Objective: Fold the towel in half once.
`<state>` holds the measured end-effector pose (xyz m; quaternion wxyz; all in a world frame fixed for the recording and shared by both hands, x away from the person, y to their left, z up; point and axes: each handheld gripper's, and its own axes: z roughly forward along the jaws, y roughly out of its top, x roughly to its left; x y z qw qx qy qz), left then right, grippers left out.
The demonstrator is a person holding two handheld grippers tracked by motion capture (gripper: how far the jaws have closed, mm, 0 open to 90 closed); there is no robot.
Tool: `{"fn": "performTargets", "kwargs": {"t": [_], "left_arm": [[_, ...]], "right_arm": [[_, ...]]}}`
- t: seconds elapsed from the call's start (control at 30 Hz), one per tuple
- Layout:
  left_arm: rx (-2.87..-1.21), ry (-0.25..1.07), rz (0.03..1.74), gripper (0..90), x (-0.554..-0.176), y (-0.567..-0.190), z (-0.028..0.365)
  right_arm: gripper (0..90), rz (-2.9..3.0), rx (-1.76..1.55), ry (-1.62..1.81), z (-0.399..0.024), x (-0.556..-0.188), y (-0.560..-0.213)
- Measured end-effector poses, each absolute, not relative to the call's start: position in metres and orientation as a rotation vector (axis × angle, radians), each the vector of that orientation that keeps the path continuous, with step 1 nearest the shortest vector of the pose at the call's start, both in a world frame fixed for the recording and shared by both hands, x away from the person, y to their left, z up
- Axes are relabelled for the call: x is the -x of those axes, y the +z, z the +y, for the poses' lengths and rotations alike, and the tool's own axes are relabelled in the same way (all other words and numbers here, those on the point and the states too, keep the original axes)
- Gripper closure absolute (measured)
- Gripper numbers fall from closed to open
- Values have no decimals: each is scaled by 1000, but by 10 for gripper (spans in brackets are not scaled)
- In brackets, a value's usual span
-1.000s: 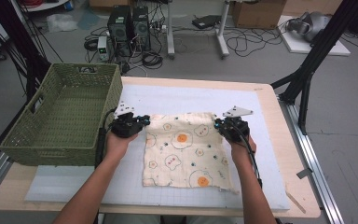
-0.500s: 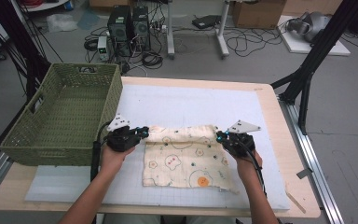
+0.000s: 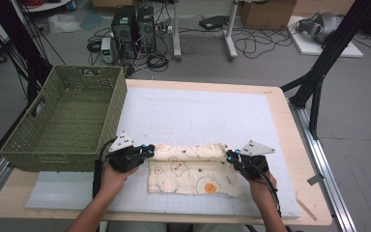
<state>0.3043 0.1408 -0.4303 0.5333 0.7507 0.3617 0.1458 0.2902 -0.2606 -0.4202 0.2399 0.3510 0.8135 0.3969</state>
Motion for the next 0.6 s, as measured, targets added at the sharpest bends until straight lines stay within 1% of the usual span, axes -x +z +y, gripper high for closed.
{"fn": "performTargets", "kwargs": {"t": [0.23,0.6], "left_arm": [[-1807,315,818,840,-291,-433,138],[-1864,276,800,825,-276,-442,140]], "right_arm": [[846,2240,-953,1095,-267,-274,-424],[840,2291,-938,1076,-279,-254,-434]]}}
